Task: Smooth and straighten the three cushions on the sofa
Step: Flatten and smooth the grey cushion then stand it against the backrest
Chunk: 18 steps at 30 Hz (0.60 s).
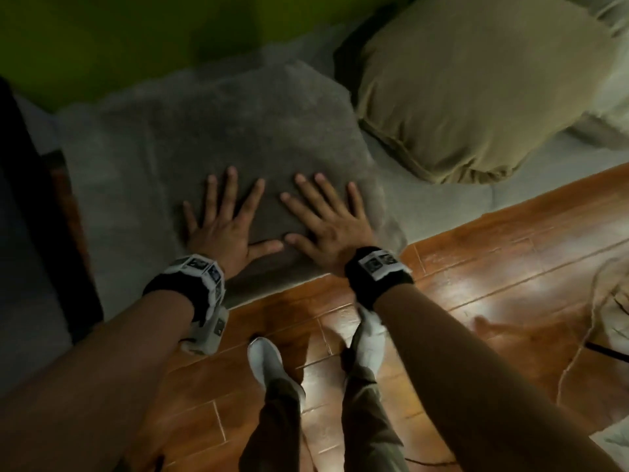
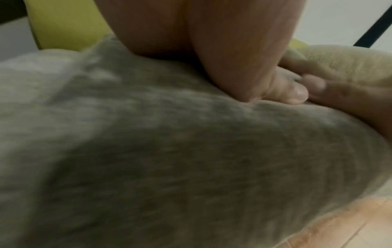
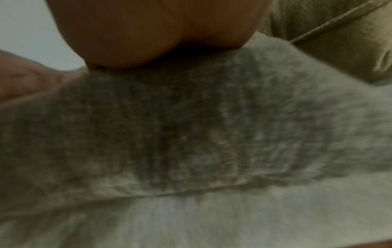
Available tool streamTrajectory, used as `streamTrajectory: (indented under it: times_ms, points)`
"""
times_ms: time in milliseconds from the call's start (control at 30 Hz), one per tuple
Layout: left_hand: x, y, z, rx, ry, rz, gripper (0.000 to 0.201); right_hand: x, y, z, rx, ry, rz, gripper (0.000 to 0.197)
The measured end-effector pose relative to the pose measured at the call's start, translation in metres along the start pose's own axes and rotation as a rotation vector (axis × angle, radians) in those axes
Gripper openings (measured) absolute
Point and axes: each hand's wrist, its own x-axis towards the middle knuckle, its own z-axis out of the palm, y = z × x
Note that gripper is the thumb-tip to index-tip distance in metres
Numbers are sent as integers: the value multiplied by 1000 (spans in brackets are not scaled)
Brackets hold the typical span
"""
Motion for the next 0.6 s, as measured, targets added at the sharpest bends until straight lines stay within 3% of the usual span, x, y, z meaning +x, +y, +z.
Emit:
streamTrajectory:
  times_ms: [133,200,267,333,400,467,600]
  points:
    - [-11,5,3,-26,41,-3,98,-11,18,-1,-28,-80,151,72]
    - [-22,11,1,-84,118,-23,90,-14,19,-11,14,-103,231,69]
    - [-36,20,-5,-186,250,-98,79,-18,9,-26,64,-31,278,65]
    - [-51,30,-13,-302,393,-200,70,-17,-13,-42,105,149,216,65]
    - [-58,34,-9,-313,447,-205,65,-7,-34,-50,66,223,-2,64]
    - [-60,25,8,-297,402,-197,64,8,-40,-47,-63,125,-164,63]
    - [-59,-9,49,-290,118,-301,68,21,0,-33,-207,-89,-85,69]
